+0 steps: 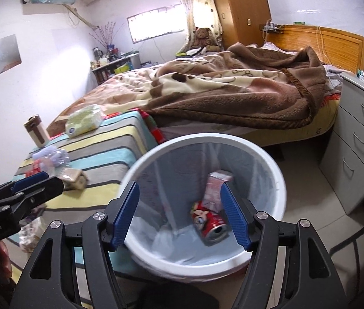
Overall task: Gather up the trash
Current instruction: 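Grasp the patterned paper cup with the right tool while the left tool grasps the white yogurt cup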
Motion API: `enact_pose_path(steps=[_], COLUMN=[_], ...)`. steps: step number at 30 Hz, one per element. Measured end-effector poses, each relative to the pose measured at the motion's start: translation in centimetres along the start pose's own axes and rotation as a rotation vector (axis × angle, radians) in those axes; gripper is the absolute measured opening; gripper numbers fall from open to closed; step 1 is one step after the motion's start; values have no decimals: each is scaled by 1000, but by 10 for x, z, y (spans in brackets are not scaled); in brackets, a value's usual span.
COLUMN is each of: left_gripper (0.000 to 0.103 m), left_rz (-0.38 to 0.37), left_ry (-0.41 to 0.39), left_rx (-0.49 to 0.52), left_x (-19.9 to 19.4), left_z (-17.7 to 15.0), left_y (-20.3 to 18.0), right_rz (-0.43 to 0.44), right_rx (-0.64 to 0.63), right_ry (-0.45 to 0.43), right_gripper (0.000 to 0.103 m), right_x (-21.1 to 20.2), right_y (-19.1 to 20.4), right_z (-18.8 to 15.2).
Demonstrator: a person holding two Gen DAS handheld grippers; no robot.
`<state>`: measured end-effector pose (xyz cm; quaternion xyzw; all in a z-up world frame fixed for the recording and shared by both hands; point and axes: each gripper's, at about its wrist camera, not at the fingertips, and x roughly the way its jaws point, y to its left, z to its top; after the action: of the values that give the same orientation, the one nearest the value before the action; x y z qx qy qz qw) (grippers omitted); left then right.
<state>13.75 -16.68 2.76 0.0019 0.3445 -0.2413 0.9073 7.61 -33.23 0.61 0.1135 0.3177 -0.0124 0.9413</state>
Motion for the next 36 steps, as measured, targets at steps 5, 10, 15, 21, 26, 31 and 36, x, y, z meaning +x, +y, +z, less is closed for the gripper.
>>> enact_pose_path(steps=[5,10,15,21,26,31,36], left_gripper=[62,63,63,64,64,64,64], left_rz=[47,115,195,286,347,389,404], left_ry=[-30,-51,-85,-107,-103,-96,-79], left_rx=[-39,-88,-125,-215,-264,-323,-353], left_x=[-29,-56,-83,-111,-123,-132,-133], left_z=[-13,-30,-47,-67,-86,-103,-112], left_y=[31,68,103,151,183,214,234], right_rz=[64,123,182,240,281,299,278], right_rx=[-32,-52,-85,-106,-126,-103,-103], right_ry=[-16,-10,12,71,139,214,246], right_gripper=[74,74,75,75,75,75,75], right_x=[-6,-6,-3,6,15,30,42], right_y=[28,54,80,107,130,147,160], right_z=[-6,-15,-27,-44,-60,-72,-75])
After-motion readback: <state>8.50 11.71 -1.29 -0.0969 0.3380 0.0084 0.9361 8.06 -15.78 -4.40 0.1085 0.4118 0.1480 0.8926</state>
